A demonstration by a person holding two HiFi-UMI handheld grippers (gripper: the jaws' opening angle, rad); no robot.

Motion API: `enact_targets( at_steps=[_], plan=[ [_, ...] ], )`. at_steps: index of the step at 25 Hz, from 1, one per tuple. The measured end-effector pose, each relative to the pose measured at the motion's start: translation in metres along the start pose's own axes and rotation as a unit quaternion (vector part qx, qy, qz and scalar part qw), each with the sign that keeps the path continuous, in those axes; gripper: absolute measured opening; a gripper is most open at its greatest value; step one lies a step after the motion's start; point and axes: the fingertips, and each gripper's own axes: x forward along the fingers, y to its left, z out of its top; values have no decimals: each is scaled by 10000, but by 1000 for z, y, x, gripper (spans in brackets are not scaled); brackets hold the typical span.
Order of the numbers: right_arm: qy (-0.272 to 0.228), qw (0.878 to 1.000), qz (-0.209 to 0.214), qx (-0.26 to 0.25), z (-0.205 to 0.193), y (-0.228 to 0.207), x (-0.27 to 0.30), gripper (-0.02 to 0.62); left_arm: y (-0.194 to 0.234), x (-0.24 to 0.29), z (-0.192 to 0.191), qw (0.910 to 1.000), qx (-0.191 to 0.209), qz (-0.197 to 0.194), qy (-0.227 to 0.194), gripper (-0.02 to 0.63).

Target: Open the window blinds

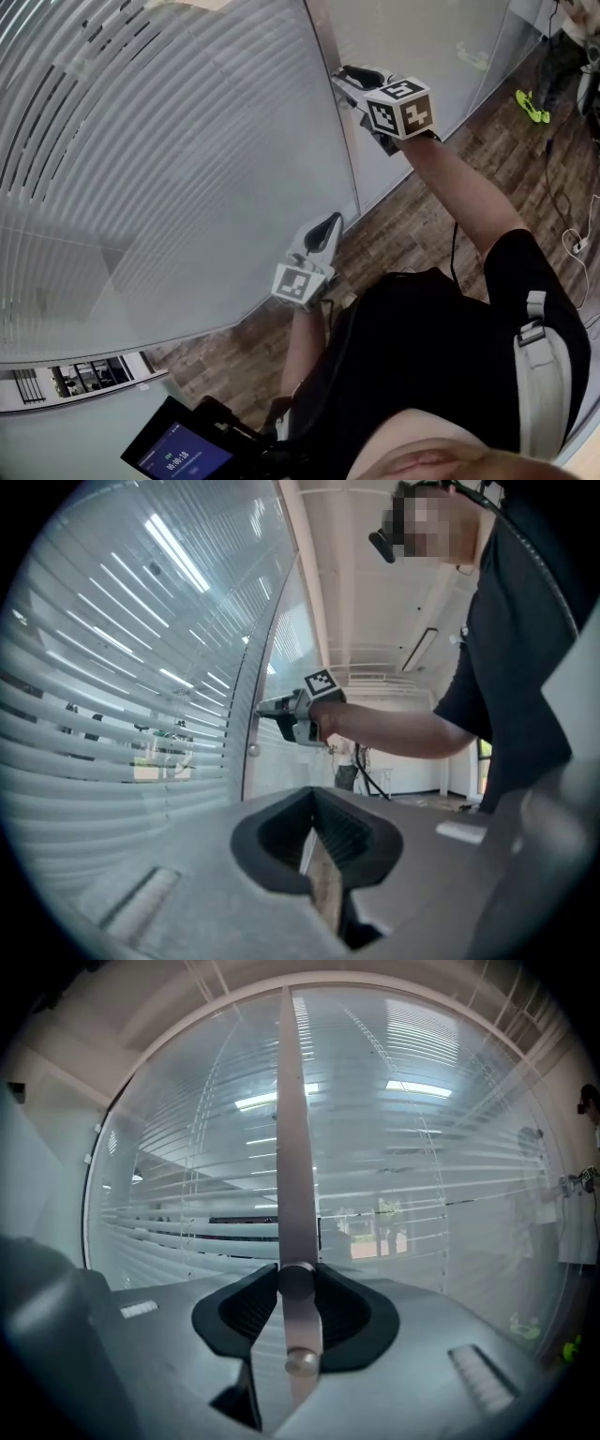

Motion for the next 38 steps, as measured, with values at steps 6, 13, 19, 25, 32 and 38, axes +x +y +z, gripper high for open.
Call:
enact_targets(
  at_steps=[6,13,19,25,32,38],
  plan=[
    [63,9998,98,-130,0,1,3,132,2,-1,0,10000,-33,22,5,3],
    [389,9570,-157,-2870,-1,8,-8,249,2,1,-1,10000,-50,4,29,3],
    [817,8101,-407,-5791,-3,18,-8,293,1,2,-3,10000,-61,13,35,3],
    [985,7128,-453,-6929,-15,20,4,282,3,0,-3,9999,-79,69,21,3],
    [968,7020,-585,-7032,-15,21,8,132,8,-4,-4,9998,-117,136,19,3],
    [922,7285,-636,-6758,-13,21,7,129,8,-5,-5,9998,-128,147,13,3]
  ],
)
